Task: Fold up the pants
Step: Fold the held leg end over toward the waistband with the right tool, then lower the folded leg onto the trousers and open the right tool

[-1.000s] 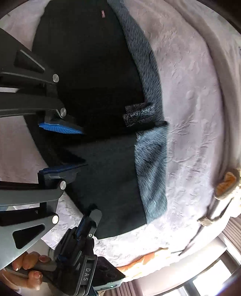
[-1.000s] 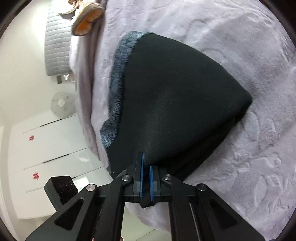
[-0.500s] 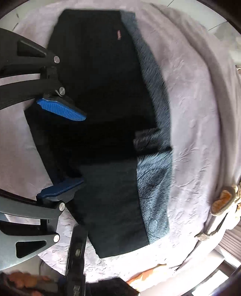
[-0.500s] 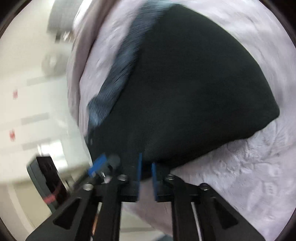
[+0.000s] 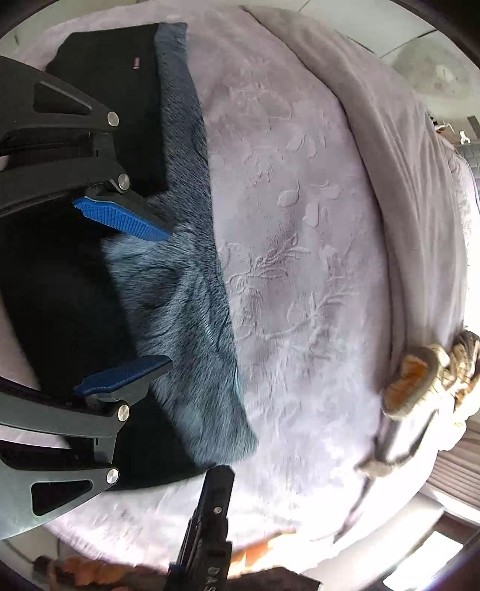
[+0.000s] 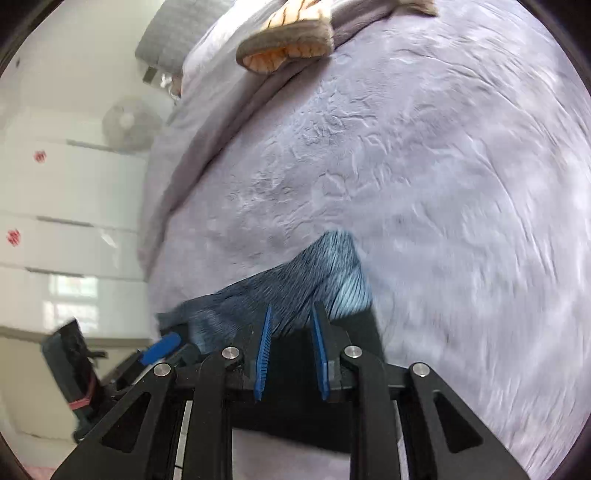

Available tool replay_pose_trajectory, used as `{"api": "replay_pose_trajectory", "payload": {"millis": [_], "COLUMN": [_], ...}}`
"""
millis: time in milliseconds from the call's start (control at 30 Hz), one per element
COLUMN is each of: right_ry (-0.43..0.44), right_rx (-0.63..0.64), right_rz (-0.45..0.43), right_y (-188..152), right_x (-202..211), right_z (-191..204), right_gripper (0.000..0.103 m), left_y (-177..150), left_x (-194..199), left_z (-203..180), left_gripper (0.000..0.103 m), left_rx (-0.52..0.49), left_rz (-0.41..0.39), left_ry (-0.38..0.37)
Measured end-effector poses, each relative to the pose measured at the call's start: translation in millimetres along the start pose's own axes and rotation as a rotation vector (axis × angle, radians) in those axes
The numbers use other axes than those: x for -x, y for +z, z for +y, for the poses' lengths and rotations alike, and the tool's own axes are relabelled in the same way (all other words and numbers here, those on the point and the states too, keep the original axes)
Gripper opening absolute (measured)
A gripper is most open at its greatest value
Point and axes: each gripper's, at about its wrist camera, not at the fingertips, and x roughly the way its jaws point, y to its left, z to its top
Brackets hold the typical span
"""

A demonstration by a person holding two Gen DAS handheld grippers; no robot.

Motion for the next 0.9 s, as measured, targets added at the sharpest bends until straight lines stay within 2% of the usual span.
{"api": "replay_pose_trajectory", "payload": {"millis": [100,167,400,467,500,567,700,900], "right_ry": [-0.061,-0.096,-0.215,-0.247,-0.261,-0.268,-0.260,-0.296], "right_rx": [0.021,0.047,0.204,0.249,0.273,0.303,0.286,0.286], "right_rz": [0.037,0.060,0.064,0.075,0.080,0.078,0.103,0.141], "right_y": [4.9,1.7,-19.0,-26.8,-32.1,-43.6,-64.0,-92.3], "right_x": [-23.9,-38.0,-54.9,-55.0,-56.3,-57.5,-59.4,-67.0], "right_z": [-2.7,-0.7,29.1,41.6,48.6,59.5,70.5,77.5], "right_gripper": [0.023,0.023,0.023,0.023,0.023,0.023,0.024,0.026], "left_y": [-3.6,-10.0,-26.9,-32.1,-38.4,-46.5,-59.6,-80.4], "left_x": [-24.4,-29.2,-18.7,-17.8,-17.7,-13.4,-0.9,18.3], "left_z": [9.6,17.8,17.9,20.3,24.8,33.7,41.5,59.9], "left_gripper": [0.066,0.066,0.066,0.081,0.081,0.081,0.081,0.081], "left_rx": [0.066,0.086,0.025,0.032,0.051,0.087,0.077,0.086], "left_rz": [0.054,0.066,0.050,0.074,0.091,0.102,0.107,0.114], "left_ry": [0.054,0.046,0.079,0.096,0.088,0.066,0.081,0.082]}}
